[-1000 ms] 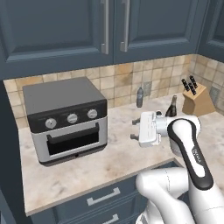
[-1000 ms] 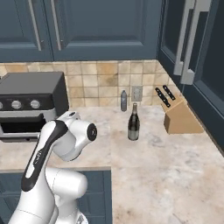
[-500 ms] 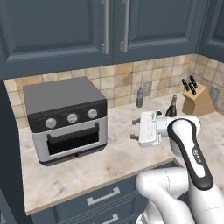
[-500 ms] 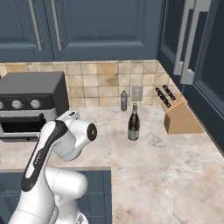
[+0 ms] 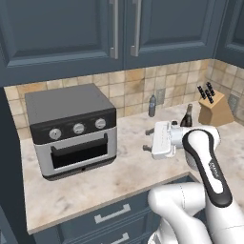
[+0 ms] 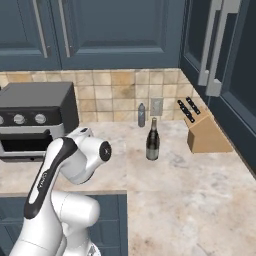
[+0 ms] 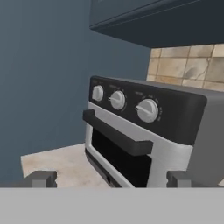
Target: Place the drinks on the dining counter in a tight cluster.
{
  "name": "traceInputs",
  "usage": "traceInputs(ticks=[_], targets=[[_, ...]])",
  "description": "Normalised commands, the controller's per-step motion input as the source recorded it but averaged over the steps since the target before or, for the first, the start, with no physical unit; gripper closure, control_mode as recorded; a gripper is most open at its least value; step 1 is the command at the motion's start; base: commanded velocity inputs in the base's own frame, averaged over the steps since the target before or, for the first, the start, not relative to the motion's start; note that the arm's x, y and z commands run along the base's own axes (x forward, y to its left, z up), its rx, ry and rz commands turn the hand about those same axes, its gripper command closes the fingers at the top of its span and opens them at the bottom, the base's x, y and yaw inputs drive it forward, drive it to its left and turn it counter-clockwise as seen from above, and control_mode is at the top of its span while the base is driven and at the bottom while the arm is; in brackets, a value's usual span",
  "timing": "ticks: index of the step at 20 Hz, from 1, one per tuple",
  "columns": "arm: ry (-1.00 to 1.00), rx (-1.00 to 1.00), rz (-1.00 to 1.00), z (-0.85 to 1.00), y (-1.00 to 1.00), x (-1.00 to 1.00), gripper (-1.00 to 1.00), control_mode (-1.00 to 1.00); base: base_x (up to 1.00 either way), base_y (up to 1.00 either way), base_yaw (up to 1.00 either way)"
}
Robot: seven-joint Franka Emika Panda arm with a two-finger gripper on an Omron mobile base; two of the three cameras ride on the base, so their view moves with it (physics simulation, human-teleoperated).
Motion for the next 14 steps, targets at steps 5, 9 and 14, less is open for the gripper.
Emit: traceInputs(ticks=[5, 9, 14], targets=[[0.01, -0.05, -0.26, 0.0, -0.29, 0.13, -1.0, -1.0, 0.0, 0.0, 0.0], [0.0, -0.1, -0.09, 0.0, -0.35, 0.02, -1.0, -1.0, 0.0, 0.0, 0.0], [0.05, -0.05, 0.0, 0.0, -0.45, 0.0, -1.0, -1.0, 0.0, 0.0, 0.0]])
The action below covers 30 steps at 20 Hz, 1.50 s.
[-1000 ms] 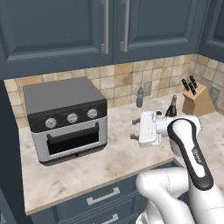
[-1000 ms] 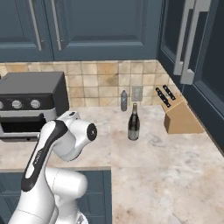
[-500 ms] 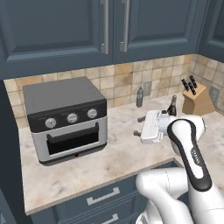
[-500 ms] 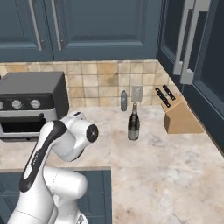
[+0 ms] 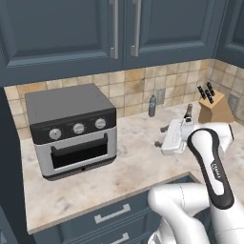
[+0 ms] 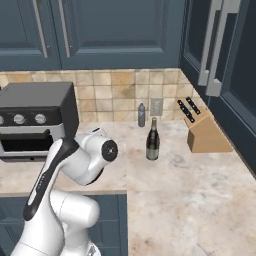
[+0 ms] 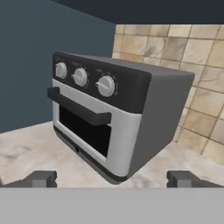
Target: Place the drinks on the dining counter in a tight cluster.
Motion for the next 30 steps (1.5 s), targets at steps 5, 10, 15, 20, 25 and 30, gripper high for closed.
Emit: traceInputs(ticks=[5, 10, 15, 20, 25, 30], targets=[[0.12, 0.04, -0.09, 0.03, -0.59, 0.03, -1.0, -1.0, 0.0, 0.0, 0.0], [0.01, 0.03, -0.38, 0.01, -0.6, 0.0, -1.0, -1.0, 0.0, 0.0, 0.0], [0.0, 0.0, -0.43, 0.0, -0.53, 0.0, -1.0, -1.0, 0.0, 0.0, 0.0], [0.0, 0.0, -0.24, 0.0, -0.55, 0.03, -1.0, -1.0, 0.0, 0.0, 0.0], [0.0, 0.0, 0.0, 0.0, -0.56, 0.11, -1.0, -1.0, 0.0, 0.0, 0.0], [0.0, 0.0, 0.02, 0.0, -0.5, 0.14, -1.0, -1.0, 0.0, 0.0, 0.0]])
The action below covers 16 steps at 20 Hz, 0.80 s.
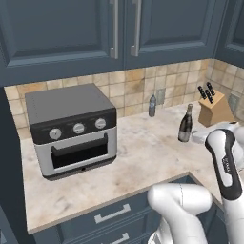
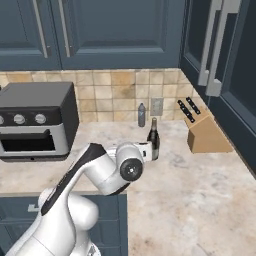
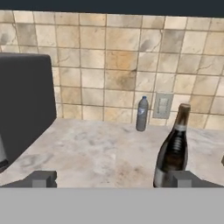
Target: Place the drinks on the dining counter in a tight cluster.
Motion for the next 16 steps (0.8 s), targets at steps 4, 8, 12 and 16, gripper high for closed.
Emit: traceInputs(ticks=[4, 8, 12, 16], targets=[[0.0, 0.0, 0.04, 0.0, -0.36, 0.21, -1.0, -1.0, 0.0, 0.0, 0.0], [0.0, 0.0, 0.08, 0.0, -0.31, 0.24, -1.0, -1.0, 0.0, 0.0, 0.0], [0.0, 0.0, 0.12, -0.07, -0.23, 0.28, -1.0, -1.0, 0.0, 0.0, 0.0], [0.02, 0.0, 0.07, -0.12, -0.09, 0.31, -1.0, -1.0, 0.0, 0.0, 0.0]])
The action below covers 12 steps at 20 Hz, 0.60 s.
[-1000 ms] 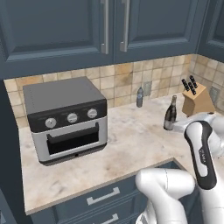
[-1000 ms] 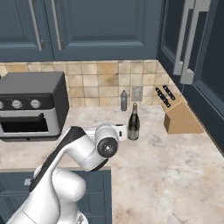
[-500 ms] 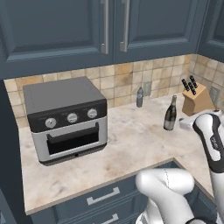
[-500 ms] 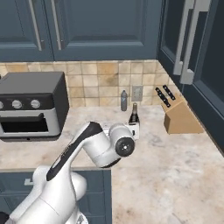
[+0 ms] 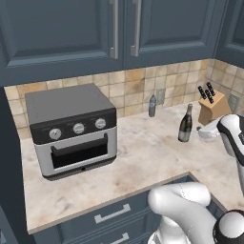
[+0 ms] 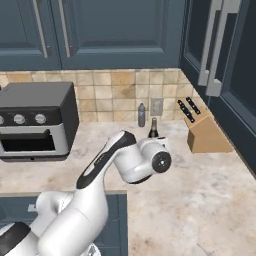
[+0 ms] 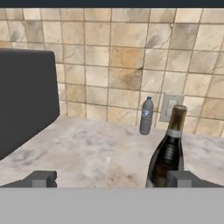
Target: Place the drinks on the dining counter in a tight cluster.
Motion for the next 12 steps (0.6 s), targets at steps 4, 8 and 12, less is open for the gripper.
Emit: traceInputs(ticks=[4, 8, 12], targets=[[0.0, 0.0, 0.03, -0.09, -0.04, 0.34, -1.0, -1.0, 0.0, 0.0, 0.0], [0.02, 0.02, 0.02, -0.11, -0.08, 0.33, -1.0, -1.0, 0.0, 0.0, 0.0], [0.0, 0.01, 0.05, -0.12, -0.11, 0.18, -1.0, -1.0, 0.0, 0.0, 0.0]])
